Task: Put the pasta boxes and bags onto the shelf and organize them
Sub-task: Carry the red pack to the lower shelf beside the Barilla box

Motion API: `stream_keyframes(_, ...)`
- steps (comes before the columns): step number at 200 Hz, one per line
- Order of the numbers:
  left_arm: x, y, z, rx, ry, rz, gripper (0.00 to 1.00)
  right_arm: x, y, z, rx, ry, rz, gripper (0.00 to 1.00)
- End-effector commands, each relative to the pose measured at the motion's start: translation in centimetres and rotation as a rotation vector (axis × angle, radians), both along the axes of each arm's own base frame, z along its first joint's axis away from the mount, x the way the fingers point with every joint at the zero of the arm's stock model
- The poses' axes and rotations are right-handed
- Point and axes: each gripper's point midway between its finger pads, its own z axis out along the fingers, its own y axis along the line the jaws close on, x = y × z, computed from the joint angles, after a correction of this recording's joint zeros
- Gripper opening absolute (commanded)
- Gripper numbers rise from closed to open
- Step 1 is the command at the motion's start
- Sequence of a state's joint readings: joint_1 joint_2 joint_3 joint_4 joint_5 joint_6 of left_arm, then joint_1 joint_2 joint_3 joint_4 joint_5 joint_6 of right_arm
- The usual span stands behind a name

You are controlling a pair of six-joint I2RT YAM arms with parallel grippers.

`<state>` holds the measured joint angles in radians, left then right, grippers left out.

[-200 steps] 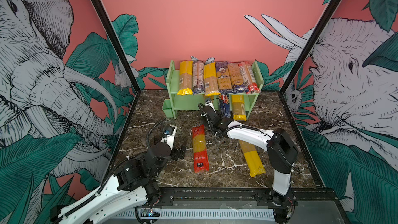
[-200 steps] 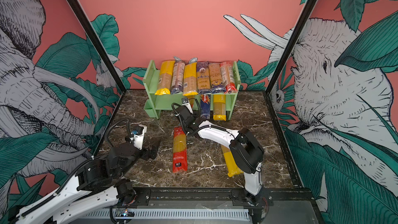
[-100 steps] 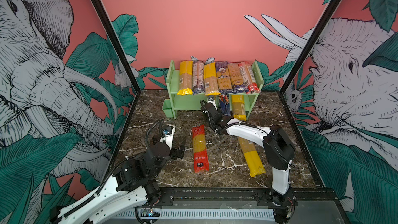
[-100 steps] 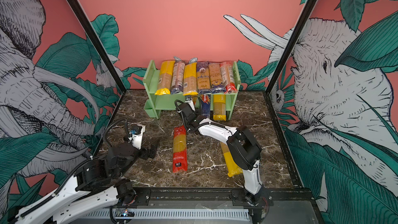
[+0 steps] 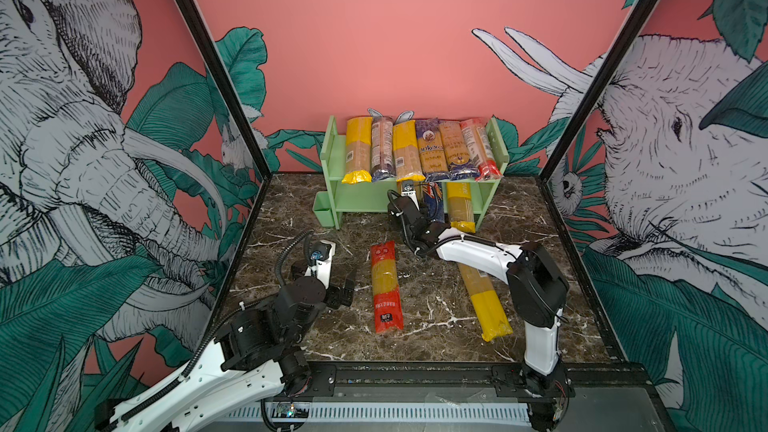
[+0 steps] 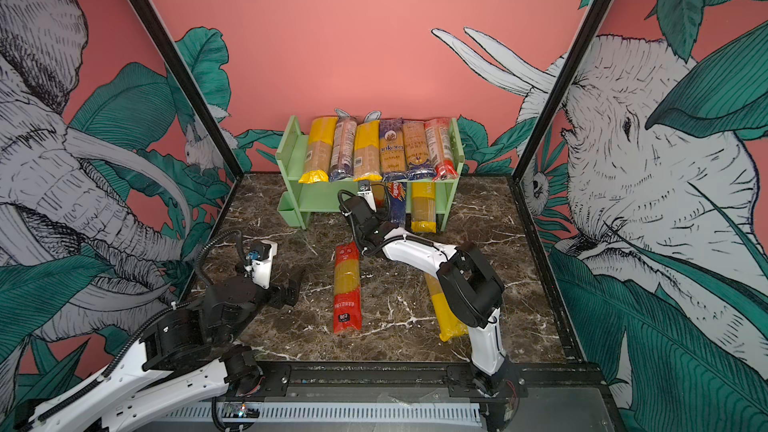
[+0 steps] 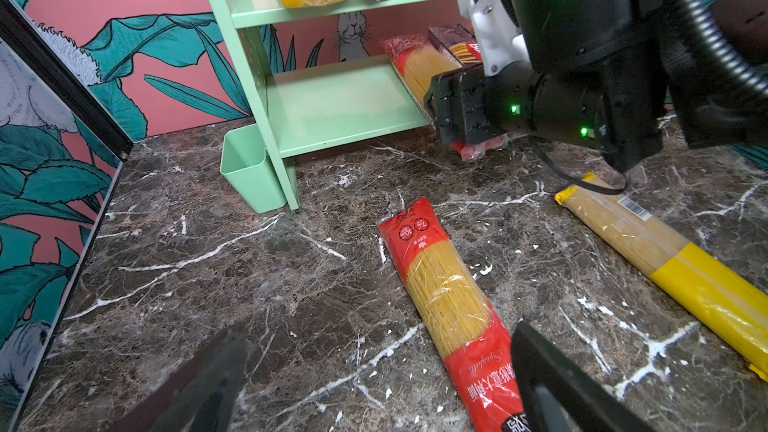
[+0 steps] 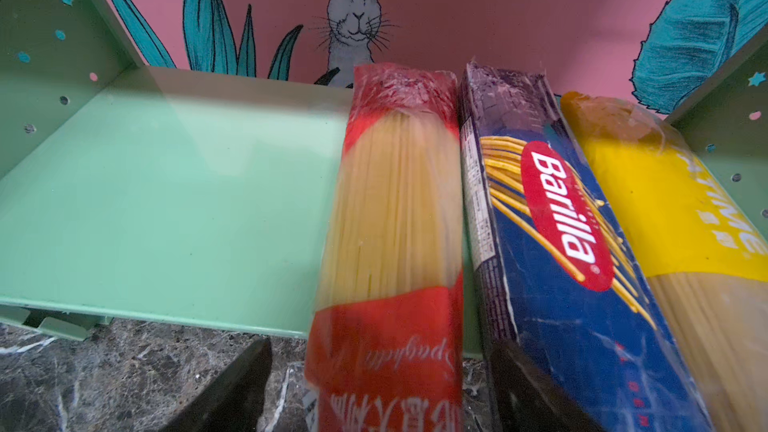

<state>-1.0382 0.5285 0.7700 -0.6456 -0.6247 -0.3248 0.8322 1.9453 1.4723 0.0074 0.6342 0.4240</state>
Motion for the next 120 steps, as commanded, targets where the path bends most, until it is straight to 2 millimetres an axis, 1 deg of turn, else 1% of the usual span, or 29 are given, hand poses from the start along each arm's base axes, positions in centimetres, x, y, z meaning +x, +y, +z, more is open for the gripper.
stream_keyframes(1, -0.1, 0.6, 0.6, -0.012, -0.004, 0.020, 0.99, 1.2, 0.3, 4.1, 0.116, -0.094, -0.022, 0.86)
stream_keyframes(5, -0.1, 0.6, 0.6, -0.013, -0.003, 0.021, 0.99, 1.1, 0.3, 4.0, 0.117, -0.091, -0.019, 0.87)
stream_keyframes(10, -0.1, 0.6, 0.6, -0.014, -0.003, 0.021, 0.99, 1.0, 0.3, 4.1, 0.121, -0.089, -0.014, 0.95)
stream_keyframes(27, -0.1, 0.6, 0.5, -0.015, -0.001, 0.021, 0.99, 0.7, 0.4, 4.3, 0.139, -0.082, 0.003, 0.99)
stream_keyframes(89, -0.3, 0.9, 0.7, -0.032, -0.003, 0.024, 0.99, -1.4, 1.5, 4.5, 0.180, -0.033, 0.087, 0.99)
stream_keyframes(120, -0.4, 1.4, 0.8, -0.038, -0.003, 0.042, 0.99, -2.9, 1.4, 4.9, 0.164, -0.031, 0.101, 0.99)
